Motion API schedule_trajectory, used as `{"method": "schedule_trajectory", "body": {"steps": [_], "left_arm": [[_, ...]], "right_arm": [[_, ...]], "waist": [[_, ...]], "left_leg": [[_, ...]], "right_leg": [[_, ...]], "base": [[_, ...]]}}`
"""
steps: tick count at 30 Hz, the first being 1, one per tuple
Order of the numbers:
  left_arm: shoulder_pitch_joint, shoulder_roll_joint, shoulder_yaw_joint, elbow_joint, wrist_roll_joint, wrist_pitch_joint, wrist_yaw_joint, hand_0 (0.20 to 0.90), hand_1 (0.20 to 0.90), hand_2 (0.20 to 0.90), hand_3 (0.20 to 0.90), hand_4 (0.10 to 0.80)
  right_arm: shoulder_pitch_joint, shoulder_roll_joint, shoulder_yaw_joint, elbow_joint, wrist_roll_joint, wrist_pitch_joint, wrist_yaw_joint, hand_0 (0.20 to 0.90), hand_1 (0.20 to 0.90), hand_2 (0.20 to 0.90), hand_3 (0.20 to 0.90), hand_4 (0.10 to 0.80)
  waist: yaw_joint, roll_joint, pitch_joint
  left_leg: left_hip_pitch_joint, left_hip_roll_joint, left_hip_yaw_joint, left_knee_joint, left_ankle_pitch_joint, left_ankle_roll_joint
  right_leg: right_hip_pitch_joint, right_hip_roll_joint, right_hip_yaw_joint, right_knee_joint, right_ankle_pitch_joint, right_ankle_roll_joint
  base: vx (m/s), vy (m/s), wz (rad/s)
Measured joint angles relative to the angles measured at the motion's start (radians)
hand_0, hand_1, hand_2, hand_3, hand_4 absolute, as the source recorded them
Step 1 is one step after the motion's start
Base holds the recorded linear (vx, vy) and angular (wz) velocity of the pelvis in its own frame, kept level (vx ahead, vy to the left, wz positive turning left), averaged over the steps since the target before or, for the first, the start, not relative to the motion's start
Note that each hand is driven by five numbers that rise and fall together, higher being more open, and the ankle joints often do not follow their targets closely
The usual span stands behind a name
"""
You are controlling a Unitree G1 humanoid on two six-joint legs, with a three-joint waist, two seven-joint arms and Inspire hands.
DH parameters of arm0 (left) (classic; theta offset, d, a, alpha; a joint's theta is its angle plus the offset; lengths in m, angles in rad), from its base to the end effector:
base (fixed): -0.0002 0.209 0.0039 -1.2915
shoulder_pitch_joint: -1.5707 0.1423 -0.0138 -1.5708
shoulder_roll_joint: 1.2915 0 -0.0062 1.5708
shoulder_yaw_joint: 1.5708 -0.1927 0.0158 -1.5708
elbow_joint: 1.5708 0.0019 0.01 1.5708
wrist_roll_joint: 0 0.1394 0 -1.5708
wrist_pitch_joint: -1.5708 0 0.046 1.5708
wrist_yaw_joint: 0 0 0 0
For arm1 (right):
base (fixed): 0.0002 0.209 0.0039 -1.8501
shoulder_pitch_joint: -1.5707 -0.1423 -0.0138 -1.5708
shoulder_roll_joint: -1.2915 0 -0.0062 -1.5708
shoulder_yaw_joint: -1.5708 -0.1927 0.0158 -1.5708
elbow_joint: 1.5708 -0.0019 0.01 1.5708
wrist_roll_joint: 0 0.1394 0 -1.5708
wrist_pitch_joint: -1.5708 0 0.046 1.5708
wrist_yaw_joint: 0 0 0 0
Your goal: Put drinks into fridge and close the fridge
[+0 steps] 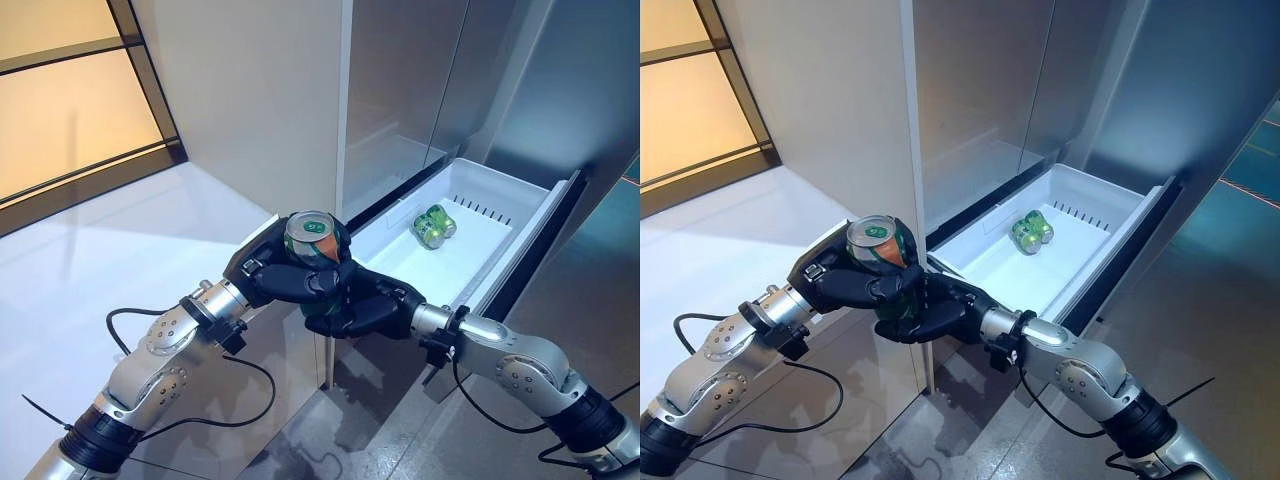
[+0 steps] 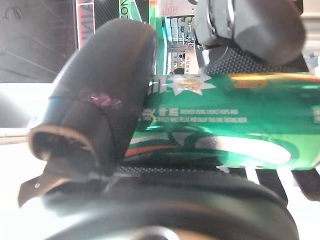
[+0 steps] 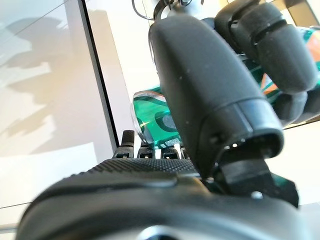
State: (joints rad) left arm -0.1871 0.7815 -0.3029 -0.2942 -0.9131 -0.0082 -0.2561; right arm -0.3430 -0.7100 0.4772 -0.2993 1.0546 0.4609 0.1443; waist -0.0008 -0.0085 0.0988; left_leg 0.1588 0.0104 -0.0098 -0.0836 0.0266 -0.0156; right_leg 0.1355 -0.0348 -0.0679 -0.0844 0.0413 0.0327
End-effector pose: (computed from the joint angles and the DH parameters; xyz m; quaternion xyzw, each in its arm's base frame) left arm 0.2197 0.1989 0.1307 -0.0580 -0.0814 -0.3605 0.9274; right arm 0.2264 -0.1518 0.1159 0.0806 0.1506 0.4242 0.8893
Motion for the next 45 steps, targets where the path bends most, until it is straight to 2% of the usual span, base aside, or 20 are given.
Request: {"method": "schedule_trajectory", "body": {"steps": [9,19,26,36,37,38,39,45], "left_arm": [[-0.004,0.002,-0.018,0.008,-0.019,0.025,0.018,0.300,0.300,0.300,0.200,0.100],[-0.047,0.003,-0.092,0.037,-0.017,0.066,0.057,0.300,0.300,0.300,0.200,0.100],[-0.076,0.001,-0.151,0.039,-0.012,0.068,0.076,0.300,0.300,0.300,0.200,0.100],[-0.078,-0.009,-0.159,0.041,-0.011,0.068,0.128,0.300,0.300,0.300,0.200,0.100],[-0.078,-0.012,-0.159,0.041,-0.011,0.068,0.134,0.300,0.300,0.300,0.200,0.100],[-0.078,-0.016,-0.159,0.042,-0.011,0.068,0.138,0.300,0.300,0.300,0.200,0.100],[-0.079,-0.019,-0.159,0.044,-0.011,0.068,0.142,0.300,0.300,0.300,0.200,0.100],[-0.079,-0.032,-0.158,0.063,-0.019,0.069,0.161,0.300,0.300,0.300,0.200,0.100]], "right_arm": [[-0.038,-0.009,0.054,0.020,0.000,0.002,-0.027,0.900,0.900,0.900,0.900,0.800],[-0.077,-0.010,0.125,0.061,0.007,0.014,-0.080,0.900,0.900,0.900,0.900,0.800],[-0.102,-0.010,0.173,0.087,0.053,0.014,-0.131,0.900,0.900,0.900,0.900,0.800],[-0.118,0.004,0.193,0.094,0.090,0.007,-0.206,0.900,0.900,0.900,0.900,0.800],[-0.118,0.006,0.193,0.095,0.095,0.004,-0.213,0.815,0.815,0.815,0.801,0.701],[-0.118,0.007,0.193,0.095,0.099,0.001,-0.219,0.542,0.542,0.542,0.483,0.383],[-0.118,0.007,0.195,0.096,0.106,-0.002,-0.227,0.300,0.300,0.300,0.200,0.100],[-0.118,0.017,0.214,0.100,0.108,-0.019,-0.257,0.300,0.300,0.300,0.200,0.100]], "waist": [[-0.001,0.001,-0.001],[0.000,0.011,-0.009],[0.000,0.018,-0.018],[0.003,0.022,-0.032],[0.003,0.021,-0.034],[0.004,0.021,-0.036],[0.005,0.021,-0.039],[0.012,0.020,-0.044]], "left_leg": [[0.004,0.000,0.004,0.000,0.000,0.000],[0.014,0.000,0.004,0.000,0.001,0.001],[0.014,0.000,0.005,0.000,0.001,0.001],[0.015,0.000,0.007,0.000,0.001,0.001],[0.015,0.000,0.007,0.000,0.001,0.001],[0.015,0.000,0.007,0.000,0.001,0.001],[0.015,0.000,0.007,0.000,0.001,0.001],[0.015,0.001,0.006,0.000,0.001,0.001]], "right_leg": [[0.002,0.000,0.006,0.000,0.002,0.000],[0.012,0.000,0.007,0.000,0.003,0.000],[0.012,0.001,0.008,0.000,0.003,-0.001],[0.012,0.001,0.010,0.000,0.004,-0.001],[0.012,0.001,0.010,0.000,0.004,-0.001],[0.012,0.001,0.010,0.000,0.004,-0.001],[0.012,0.001,0.010,0.000,0.004,-0.001],[0.014,0.001,0.009,0.000,0.004,-0.001]], "base": [[0.000,0.000,0.00],[0.000,0.000,0.00],[0.000,0.000,0.00],[0.000,0.000,0.00],[0.000,0.000,0.00],[0.000,0.000,0.00],[0.000,0.000,0.00],[0.000,0.000,0.00]]}}
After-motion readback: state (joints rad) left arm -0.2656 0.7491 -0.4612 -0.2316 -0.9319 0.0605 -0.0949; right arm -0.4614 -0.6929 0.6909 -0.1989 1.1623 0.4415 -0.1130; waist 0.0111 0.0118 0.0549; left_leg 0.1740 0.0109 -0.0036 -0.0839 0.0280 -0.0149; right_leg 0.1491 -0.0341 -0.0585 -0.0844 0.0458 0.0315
